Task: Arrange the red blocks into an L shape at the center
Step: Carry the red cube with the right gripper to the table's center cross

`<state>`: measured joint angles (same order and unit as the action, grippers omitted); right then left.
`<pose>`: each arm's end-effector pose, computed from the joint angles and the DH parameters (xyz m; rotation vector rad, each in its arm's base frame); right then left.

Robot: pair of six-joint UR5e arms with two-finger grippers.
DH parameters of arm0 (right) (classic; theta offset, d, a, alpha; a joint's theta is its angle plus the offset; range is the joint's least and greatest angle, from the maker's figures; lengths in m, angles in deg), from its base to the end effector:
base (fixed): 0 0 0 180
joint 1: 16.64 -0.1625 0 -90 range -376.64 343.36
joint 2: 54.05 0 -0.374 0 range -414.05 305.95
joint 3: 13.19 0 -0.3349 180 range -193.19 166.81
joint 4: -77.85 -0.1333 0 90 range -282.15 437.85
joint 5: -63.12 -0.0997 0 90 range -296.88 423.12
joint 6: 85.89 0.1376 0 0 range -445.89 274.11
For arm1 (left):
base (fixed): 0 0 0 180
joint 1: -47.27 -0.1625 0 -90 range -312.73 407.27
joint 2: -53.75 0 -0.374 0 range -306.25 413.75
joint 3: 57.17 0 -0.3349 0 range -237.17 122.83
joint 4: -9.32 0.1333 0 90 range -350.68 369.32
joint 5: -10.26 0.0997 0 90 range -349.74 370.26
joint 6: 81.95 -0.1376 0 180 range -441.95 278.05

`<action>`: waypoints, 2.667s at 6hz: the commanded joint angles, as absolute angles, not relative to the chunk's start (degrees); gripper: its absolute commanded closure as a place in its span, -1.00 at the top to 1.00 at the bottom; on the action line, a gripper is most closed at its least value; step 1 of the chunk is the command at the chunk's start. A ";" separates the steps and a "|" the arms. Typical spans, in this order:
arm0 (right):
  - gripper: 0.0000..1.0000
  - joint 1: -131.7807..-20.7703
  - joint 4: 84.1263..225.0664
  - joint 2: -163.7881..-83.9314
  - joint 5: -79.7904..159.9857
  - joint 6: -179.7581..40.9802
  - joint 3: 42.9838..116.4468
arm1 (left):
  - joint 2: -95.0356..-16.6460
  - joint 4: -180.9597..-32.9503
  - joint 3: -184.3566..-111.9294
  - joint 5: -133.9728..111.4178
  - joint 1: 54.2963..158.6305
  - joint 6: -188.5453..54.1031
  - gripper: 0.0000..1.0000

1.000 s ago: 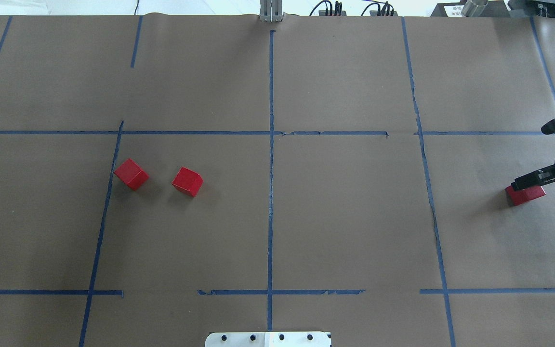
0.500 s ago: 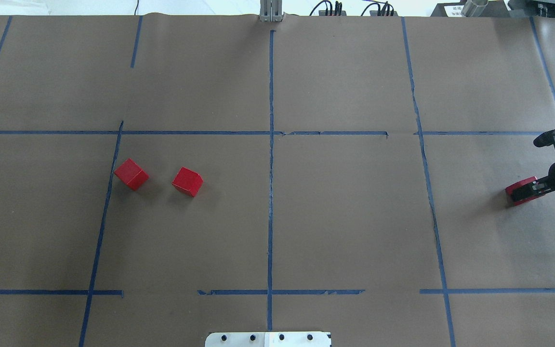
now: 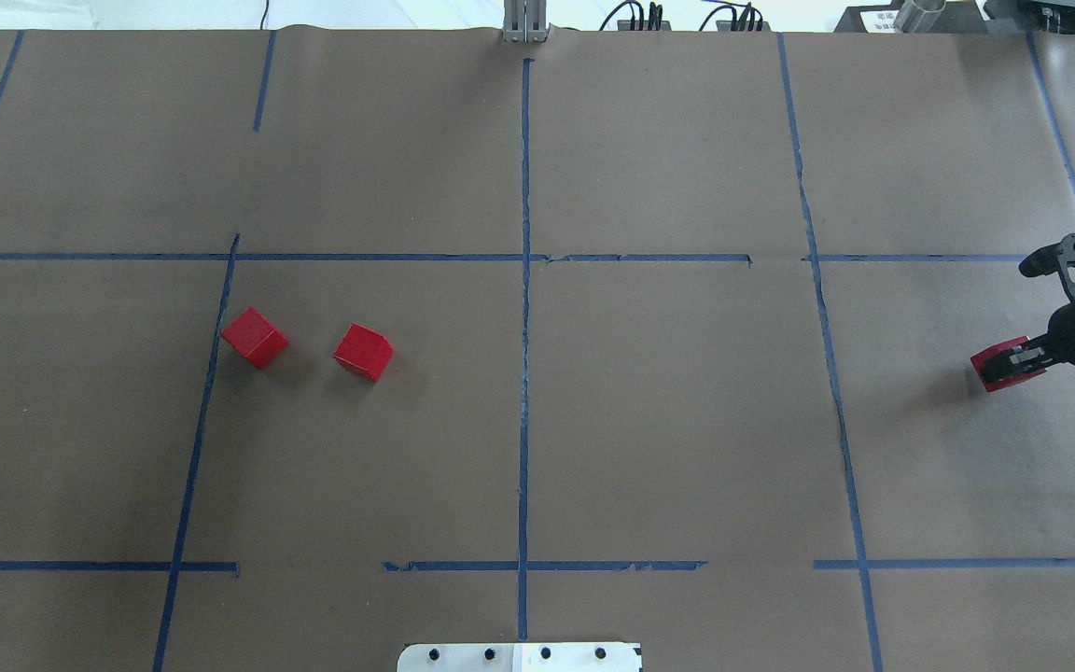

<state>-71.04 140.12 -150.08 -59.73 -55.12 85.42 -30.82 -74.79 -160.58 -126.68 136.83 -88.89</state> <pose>-0.2083 -0.3917 0.5688 0.1242 -0.7510 -0.2318 -0.0297 -0.3996 0.5786 0.0809 0.8166 0.1364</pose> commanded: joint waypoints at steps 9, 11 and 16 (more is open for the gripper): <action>-0.92 -42.67 164.16 -96.33 -44.11 -8.74 69.95 | -30.80 -74.79 -160.71 -126.77 136.83 -88.72 1.00; -0.83 -41.52 164.16 -96.42 -42.44 -7.84 68.99 | -30.80 -74.79 -160.71 -126.77 136.83 -88.72 1.00; 0.98 -41.25 164.16 -96.07 -42.44 -9.07 69.07 | -30.80 -74.79 -160.53 -126.77 136.74 -88.81 1.00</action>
<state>-41.28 164.16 -96.28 -42.42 -8.86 69.07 -30.76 -74.79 -160.59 -126.77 136.81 -88.81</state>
